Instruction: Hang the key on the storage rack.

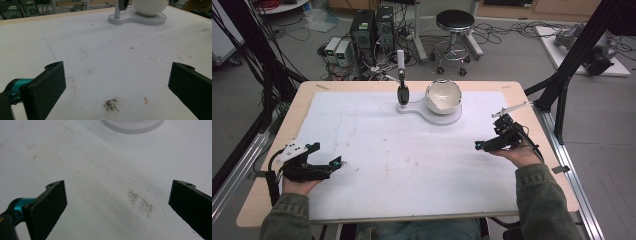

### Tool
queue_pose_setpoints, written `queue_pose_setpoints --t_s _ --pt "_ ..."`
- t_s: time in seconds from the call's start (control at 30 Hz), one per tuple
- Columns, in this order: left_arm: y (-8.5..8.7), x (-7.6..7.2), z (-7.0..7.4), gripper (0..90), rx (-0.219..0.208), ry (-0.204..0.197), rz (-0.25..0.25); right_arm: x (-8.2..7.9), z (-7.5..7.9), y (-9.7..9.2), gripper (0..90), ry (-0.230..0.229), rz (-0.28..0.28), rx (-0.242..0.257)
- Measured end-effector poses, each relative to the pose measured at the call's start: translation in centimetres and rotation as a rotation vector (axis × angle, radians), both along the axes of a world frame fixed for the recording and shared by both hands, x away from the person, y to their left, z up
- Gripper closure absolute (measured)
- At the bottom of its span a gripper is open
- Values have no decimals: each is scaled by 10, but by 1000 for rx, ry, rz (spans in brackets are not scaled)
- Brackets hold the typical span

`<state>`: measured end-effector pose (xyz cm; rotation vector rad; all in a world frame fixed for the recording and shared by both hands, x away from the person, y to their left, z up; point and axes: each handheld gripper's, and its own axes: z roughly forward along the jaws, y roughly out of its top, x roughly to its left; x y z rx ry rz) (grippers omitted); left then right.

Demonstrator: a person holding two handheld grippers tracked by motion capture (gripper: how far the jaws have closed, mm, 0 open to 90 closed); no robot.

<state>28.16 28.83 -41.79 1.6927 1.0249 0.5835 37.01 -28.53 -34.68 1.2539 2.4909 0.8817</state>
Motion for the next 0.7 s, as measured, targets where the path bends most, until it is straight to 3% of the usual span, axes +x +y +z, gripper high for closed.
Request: queue_pose_setpoints --t_s 0.23,0.33,0.53,0.7 --pt "0 0 -1 17 16 17 5 -11 -17 -15 8 -72 -25 13" --pt "2 0 -1 18 21 22 8 -18 -31 -23 7 -75 -39 20" --pt "2 -1 -2 18 40 32 7 -32 -58 -33 7 -129 -49 24" --pt "2 -1 -3 17 56 65 13 -37 -64 -39 8 -160 -53 45"
